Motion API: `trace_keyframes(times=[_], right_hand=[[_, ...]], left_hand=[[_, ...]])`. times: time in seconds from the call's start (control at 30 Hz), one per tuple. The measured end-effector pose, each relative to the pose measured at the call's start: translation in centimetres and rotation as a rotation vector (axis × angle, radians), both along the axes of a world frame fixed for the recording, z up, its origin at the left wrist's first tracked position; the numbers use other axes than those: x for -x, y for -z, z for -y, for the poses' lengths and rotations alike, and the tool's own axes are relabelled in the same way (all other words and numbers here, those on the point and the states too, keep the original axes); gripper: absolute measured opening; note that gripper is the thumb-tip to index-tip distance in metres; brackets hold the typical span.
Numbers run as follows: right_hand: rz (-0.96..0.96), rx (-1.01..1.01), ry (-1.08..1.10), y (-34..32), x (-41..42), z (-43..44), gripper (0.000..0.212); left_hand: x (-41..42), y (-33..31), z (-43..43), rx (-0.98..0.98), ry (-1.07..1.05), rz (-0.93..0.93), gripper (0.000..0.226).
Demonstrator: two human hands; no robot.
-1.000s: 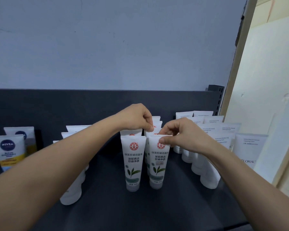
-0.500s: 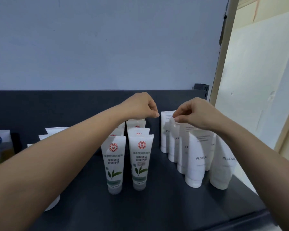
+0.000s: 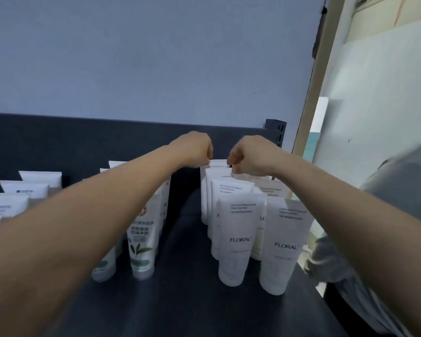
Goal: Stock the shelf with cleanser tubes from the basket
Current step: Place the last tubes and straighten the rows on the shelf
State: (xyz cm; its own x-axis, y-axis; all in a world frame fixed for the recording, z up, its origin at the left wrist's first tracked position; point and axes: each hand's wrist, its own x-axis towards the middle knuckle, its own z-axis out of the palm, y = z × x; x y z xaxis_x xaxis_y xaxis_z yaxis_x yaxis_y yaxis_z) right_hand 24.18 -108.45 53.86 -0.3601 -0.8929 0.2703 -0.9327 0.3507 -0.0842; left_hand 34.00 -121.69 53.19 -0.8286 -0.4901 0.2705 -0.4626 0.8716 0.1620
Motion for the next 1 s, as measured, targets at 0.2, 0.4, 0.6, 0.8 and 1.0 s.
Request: trace_keyframes(times=[0.2,0.4,0.6,0.8,1.0], right_hand=[[0.001,-0.043,-0.031,0.4,1.2,1.0,0.019],[0.073,-0.05,-0.079,-0.1,1.5,1.4,0.012],[0.106,-0.025,-0.11,0.0,1.0,2.5,0.01],[0.118,-0.021,-0.13,0.1,0.4,3.2,0.011],[0.126,-0.01,-0.106,0.2,0.6,3.1,0.011]], left_hand=[[1.1,0.2,0.2,0.057,-0.068,0.002,0.019],[1.3,-0.4,0.5,0.058,-0.074,0.028,0.013],[1.4,-0.3,1.9,0.058,-0.06,0.038,0.011],[1.4,-0.1,2.5,0.057,-0.033,0.032,0.007],[1.1,0.0,2.7,0.056,-0.03,0.024,0.006]])
